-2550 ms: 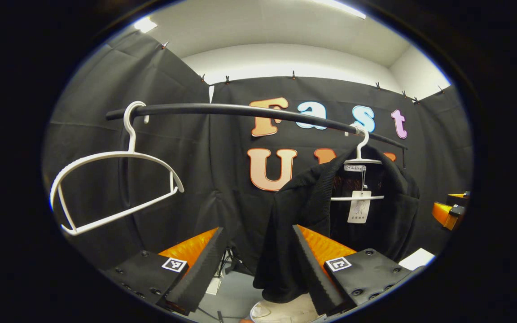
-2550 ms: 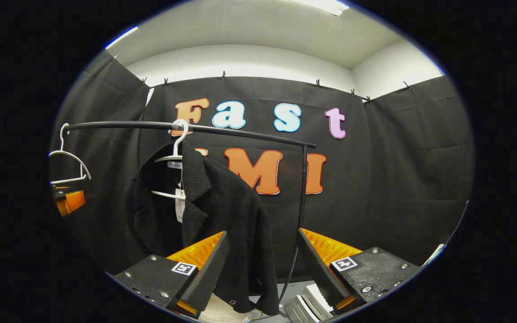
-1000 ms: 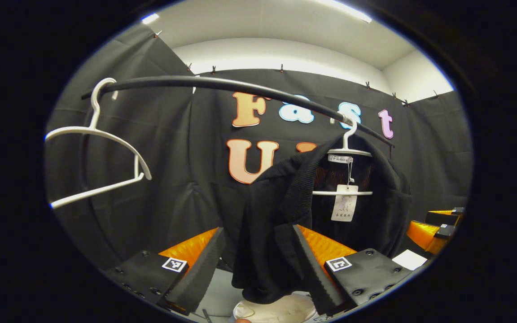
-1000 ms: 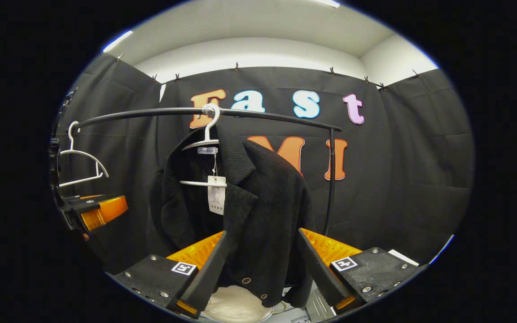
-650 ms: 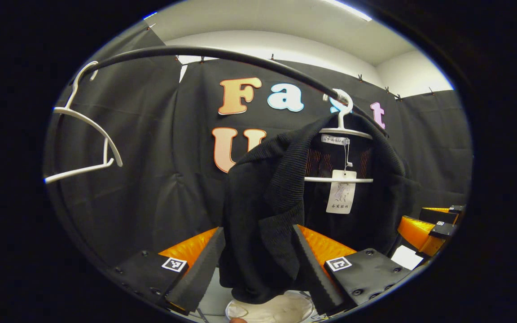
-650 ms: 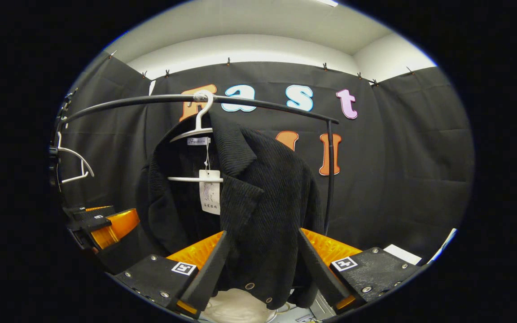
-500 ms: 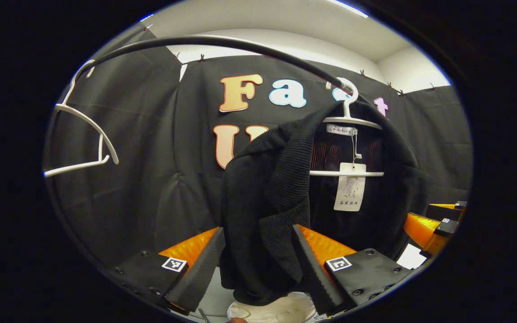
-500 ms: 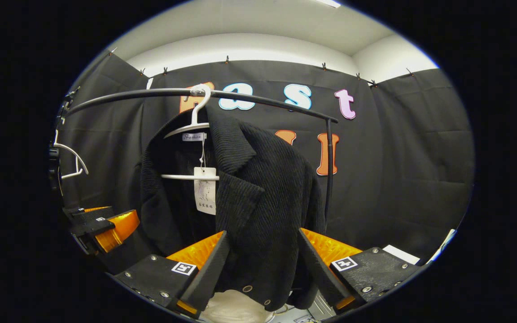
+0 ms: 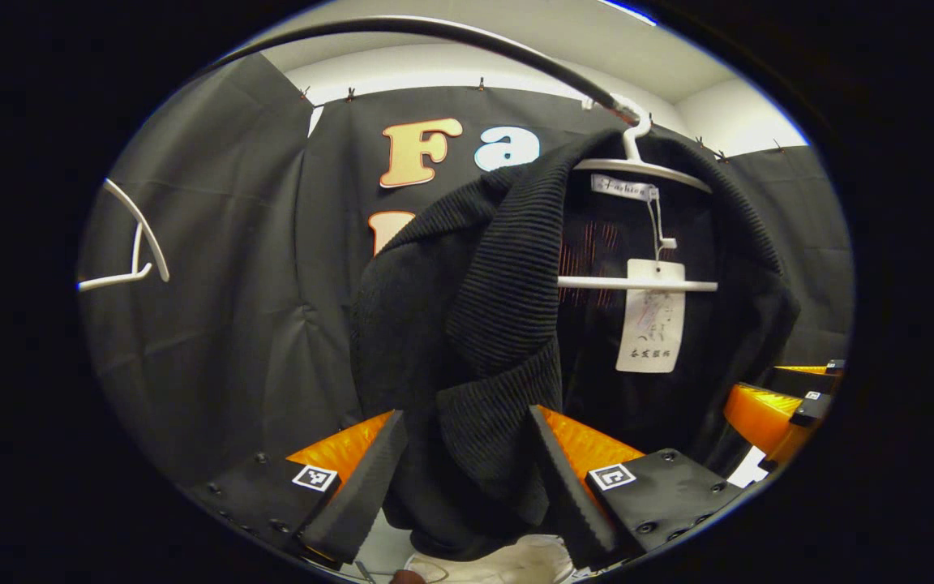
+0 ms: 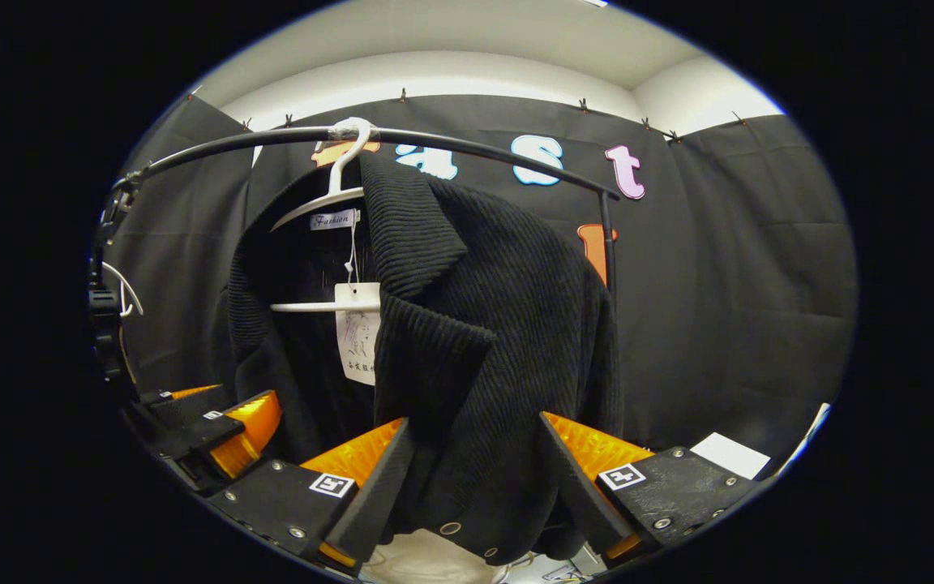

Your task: Grasp the clothes on the hanger with both hands and then place them into the laundry hamper below.

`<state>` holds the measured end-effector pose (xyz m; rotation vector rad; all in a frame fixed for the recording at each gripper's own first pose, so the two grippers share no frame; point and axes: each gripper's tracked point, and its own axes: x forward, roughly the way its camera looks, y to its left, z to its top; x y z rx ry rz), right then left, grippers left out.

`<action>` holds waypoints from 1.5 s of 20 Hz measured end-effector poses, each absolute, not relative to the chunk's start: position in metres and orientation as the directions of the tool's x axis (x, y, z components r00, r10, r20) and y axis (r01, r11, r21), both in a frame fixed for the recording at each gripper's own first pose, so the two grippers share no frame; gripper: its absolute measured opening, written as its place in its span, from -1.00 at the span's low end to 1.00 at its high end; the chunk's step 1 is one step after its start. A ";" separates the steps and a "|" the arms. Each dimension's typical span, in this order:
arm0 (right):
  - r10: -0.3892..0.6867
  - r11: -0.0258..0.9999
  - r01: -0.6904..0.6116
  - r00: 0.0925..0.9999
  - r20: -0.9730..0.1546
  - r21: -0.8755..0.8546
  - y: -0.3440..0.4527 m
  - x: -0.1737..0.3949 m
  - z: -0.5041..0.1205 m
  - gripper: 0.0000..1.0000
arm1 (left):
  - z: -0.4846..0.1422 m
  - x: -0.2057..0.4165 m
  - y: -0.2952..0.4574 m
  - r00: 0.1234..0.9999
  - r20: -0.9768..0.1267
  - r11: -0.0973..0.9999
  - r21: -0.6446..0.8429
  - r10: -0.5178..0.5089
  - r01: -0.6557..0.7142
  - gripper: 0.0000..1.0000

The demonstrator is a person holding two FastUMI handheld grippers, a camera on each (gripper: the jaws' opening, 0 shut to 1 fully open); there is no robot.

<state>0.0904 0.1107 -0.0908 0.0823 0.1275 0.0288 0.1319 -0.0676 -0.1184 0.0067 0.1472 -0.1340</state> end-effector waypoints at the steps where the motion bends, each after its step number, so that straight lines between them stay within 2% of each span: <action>1: 0.034 0.996 -0.023 0.992 -0.118 0.091 0.112 0.091 -0.090 0.87 | -0.120 0.138 -0.067 0.981 -0.148 0.992 -0.002 -0.126 0.127 0.94; 2: 0.029 0.996 -0.019 0.993 -0.117 0.090 0.112 0.093 -0.090 0.87 | -0.121 0.142 -0.066 0.982 -0.146 0.993 -0.005 -0.118 0.118 1.00; 3: 0.023 0.996 -0.013 0.992 -0.123 0.088 0.113 0.095 -0.092 0.87 | -0.122 0.147 -0.065 0.983 -0.147 0.994 -0.010 -0.109 0.109 0.94; 9: 0.024 0.984 -0.004 0.993 -0.112 0.180 0.133 0.086 -0.087 0.87 | -0.127 0.156 -0.073 0.981 -0.151 0.993 -0.006 -0.121 0.121 1.00; 13: -0.006 0.990 0.022 0.993 -0.117 0.139 0.137 0.100 -0.093 0.87 | -0.129 0.157 -0.076 0.979 -0.154 0.991 -0.023 -0.135 0.133 1.00; 14: -0.007 0.990 0.024 0.993 -0.120 0.139 0.137 0.103 -0.095 0.87 | -0.130 0.157 -0.074 0.980 -0.154 0.992 -0.031 -0.129 0.126 0.94; 17: -0.009 0.989 0.026 0.993 -0.116 0.146 0.146 0.112 -0.094 0.87 | -0.132 0.162 -0.073 0.979 -0.154 0.990 -0.074 -0.133 0.123 0.94; 18: -0.018 0.990 0.035 0.993 -0.120 0.137 0.145 0.116 -0.096 0.87 | -0.134 0.163 -0.072 0.978 -0.156 0.989 -0.074 -0.137 0.126 1.00; 19: -0.032 0.991 0.048 0.992 -0.125 0.127 0.139 0.119 -0.099 1.00 | -0.134 0.163 -0.069 0.978 -0.159 0.990 -0.064 -0.134 0.125 1.00; 20: -0.042 0.991 0.058 0.990 -0.132 0.117 0.135 0.121 -0.102 1.00 | -0.135 0.163 -0.065 0.978 -0.162 0.991 -0.051 -0.129 0.122 0.87; 21: -0.049 0.992 0.064 0.989 -0.139 0.108 0.131 0.122 -0.105 0.66 | -0.134 0.164 -0.063 0.978 -0.163 0.991 -0.044 -0.128 0.123 0.75; 23: -0.064 0.993 0.078 0.987 -0.145 0.093 0.119 0.119 -0.108 0.56 | -0.131 0.161 -0.058 0.980 -0.157 0.992 -0.037 -0.123 0.119 0.75; 24: -0.067 0.993 0.081 0.987 -0.145 0.089 0.112 0.116 -0.108 0.51 | -0.130 0.161 -0.057 0.979 -0.150 0.991 -0.039 -0.135 0.131 0.50; 26: -0.073 0.993 0.084 0.989 -0.133 0.084 0.095 0.109 -0.104 0.17 | -0.126 0.158 -0.049 0.983 -0.142 0.993 -0.022 -0.117 0.115 0.05; 27: -0.075 0.993 0.085 0.989 -0.124 0.079 0.088 0.103 -0.099 0.21 | -0.123 0.155 -0.048 0.983 -0.140 0.993 -0.010 -0.115 0.115 -0.14; 29: -0.077 0.995 0.083 0.992 -0.102 0.062 0.076 0.092 -0.086 -0.06 | -0.116 0.149 -0.042 0.985 -0.136 0.994 0.020 -0.103 0.107 -0.54; 30: -0.079 0.995 0.083 0.993 -0.086 0.051 0.069 0.087 -0.078 -0.23 | -0.113 0.147 -0.040 0.987 -0.132 0.994 0.032 -0.096 0.101 -0.60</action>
